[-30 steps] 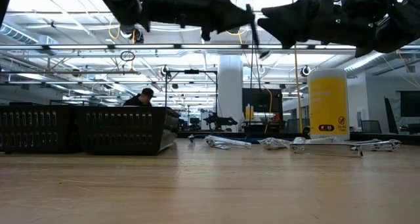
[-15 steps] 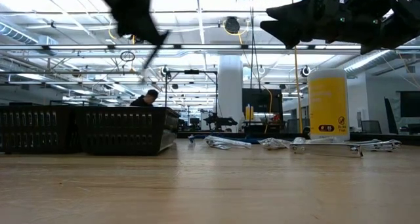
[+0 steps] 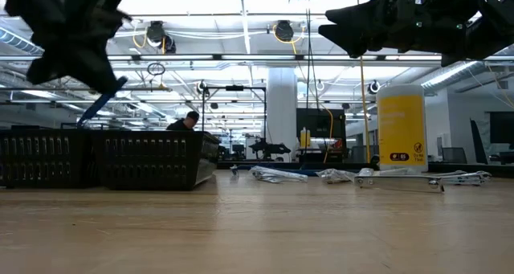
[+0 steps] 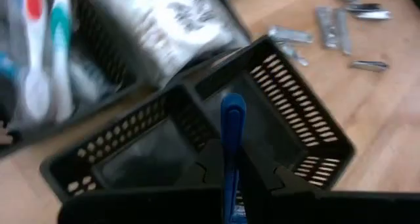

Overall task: Pick & Place Travel size toiletries
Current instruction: Put the blue razor into the bottom left black bin

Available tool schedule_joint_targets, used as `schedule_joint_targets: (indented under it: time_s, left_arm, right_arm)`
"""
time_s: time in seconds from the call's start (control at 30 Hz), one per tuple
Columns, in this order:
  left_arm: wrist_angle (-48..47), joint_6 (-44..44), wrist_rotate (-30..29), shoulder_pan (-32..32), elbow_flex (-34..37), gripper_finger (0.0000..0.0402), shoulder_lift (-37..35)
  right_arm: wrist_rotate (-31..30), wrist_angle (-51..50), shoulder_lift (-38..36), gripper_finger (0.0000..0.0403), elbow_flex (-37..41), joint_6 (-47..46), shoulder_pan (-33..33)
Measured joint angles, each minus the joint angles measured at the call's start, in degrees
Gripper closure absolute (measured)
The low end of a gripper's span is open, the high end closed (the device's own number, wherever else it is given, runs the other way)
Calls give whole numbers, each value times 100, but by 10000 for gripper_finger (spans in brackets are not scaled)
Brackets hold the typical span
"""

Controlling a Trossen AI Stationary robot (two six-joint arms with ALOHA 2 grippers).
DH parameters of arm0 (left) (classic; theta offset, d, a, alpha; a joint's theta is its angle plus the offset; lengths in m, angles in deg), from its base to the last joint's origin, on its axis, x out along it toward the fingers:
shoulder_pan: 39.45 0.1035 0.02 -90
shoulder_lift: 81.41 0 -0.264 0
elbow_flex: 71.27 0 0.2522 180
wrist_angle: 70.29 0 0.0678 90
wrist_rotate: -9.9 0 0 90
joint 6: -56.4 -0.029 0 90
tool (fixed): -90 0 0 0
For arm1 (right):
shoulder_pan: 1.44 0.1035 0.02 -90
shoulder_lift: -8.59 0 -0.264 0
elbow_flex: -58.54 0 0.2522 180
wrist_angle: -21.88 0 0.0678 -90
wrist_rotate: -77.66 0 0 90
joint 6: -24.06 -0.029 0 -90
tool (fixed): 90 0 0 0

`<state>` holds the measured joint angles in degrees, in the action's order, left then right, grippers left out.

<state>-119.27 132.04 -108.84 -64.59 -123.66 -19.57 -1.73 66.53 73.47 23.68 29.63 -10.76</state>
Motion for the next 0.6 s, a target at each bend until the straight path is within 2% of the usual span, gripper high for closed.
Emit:
schedule_joint_targets:
  time_s: [0.1,0.23,0.6]
  left_arm:
    - [20,310,171,-47,154,378,-3]
    - [29,183,604,-49,179,338,-3]
    - [-114,86,642,-46,179,230,-3]
  right_arm:
    - [0,0,0,132,0,-24,0]
    - [0,-2,0,131,0,-32,0]
    - [-3,-246,0,135,0,-31,0]
